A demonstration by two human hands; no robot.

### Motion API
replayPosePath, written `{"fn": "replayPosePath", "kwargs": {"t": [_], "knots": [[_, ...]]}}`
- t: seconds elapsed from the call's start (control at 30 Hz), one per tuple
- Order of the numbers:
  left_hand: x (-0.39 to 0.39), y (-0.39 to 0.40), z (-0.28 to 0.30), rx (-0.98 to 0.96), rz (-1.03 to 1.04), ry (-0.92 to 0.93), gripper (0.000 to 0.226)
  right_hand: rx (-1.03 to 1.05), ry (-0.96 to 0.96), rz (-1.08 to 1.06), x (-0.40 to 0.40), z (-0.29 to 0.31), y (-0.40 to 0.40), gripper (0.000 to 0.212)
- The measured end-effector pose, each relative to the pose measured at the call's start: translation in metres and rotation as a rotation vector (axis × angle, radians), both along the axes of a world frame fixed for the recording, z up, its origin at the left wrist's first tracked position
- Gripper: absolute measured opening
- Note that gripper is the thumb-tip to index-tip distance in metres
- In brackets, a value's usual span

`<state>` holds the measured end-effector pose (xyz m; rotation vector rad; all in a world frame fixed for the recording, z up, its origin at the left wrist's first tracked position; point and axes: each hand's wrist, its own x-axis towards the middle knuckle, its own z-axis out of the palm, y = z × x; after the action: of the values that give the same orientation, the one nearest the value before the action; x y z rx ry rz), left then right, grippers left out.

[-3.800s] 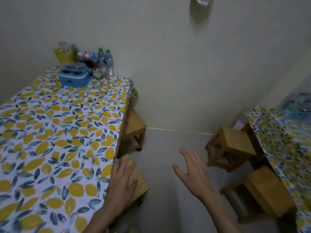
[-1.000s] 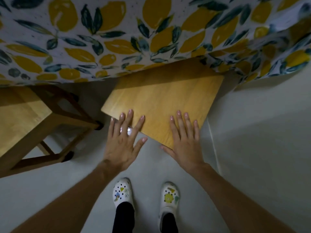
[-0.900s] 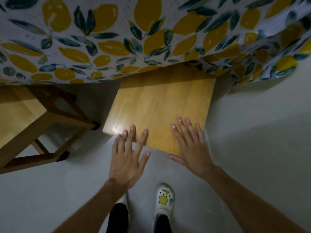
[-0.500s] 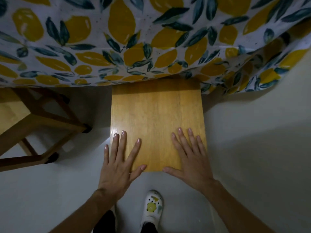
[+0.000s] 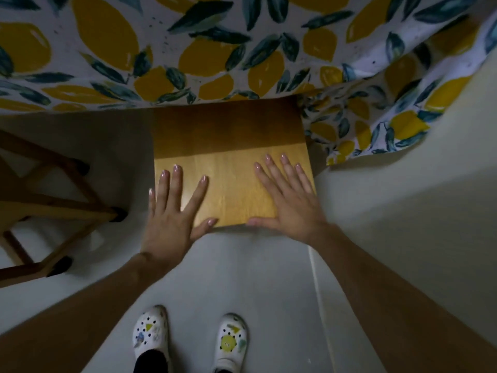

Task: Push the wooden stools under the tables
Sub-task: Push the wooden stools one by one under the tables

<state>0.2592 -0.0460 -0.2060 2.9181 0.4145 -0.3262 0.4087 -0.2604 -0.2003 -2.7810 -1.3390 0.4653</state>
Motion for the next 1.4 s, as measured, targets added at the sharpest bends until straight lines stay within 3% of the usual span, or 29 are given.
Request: {"fn": "replayPosePath", "kwargs": {"t": [0.3, 0.47, 0.6, 0.67, 0.77, 0.93, 1.03, 1.17, 1.27, 1.4], "knots": [[0.029, 0.013, 0.003, -0.029, 0.013, 0.029, 0.074, -0.028, -0.003, 0.006, 0.034, 0.002, 0.017, 0.106], [0.032, 0.020, 0.009, -0.161, -0.015, 0.096, 0.069, -0.128, 0.060, -0.060, 0.030, 0.014, 0.025, 0.103], [0.028, 0.047, 0.022, -0.349, -0.145, 0.133, 0.058, -0.142, 0.066, -0.264, -0.002, 0.024, 0.052, 0.096], [0.018, 0.069, 0.030, -0.268, -0.247, 0.061, 0.055, 0.007, 0.045, -0.373, -0.036, 0.025, 0.075, 0.095], [-0.016, 0.106, 0.037, -0.146, -0.293, -0.093, 0.051, 0.201, -0.018, -0.365, -0.101, 0.023, 0.123, 0.087], [-0.137, 0.225, 0.035, -0.038, -0.002, -0.181, 0.050, 0.286, -0.093, -0.362, -0.214, 0.010, 0.239, 0.066], [-0.222, 0.324, 0.043, -0.023, 0.119, -0.194, 0.051, 0.288, -0.001, -0.327, -0.279, 0.007, 0.332, 0.076], [-0.310, 0.443, 0.047, 0.011, 0.281, -0.156, 0.056, 0.379, 0.039, -0.116, -0.364, 0.014, 0.459, 0.088], [-0.343, 0.504, 0.040, 0.056, 0.331, -0.085, 0.064, 0.362, 0.054, -0.058, -0.418, 0.019, 0.538, 0.102], [-0.346, 0.545, 0.019, 0.034, 0.291, 0.027, 0.062, 0.172, 0.073, -0.153, -0.449, 0.008, 0.586, 0.114]]}}
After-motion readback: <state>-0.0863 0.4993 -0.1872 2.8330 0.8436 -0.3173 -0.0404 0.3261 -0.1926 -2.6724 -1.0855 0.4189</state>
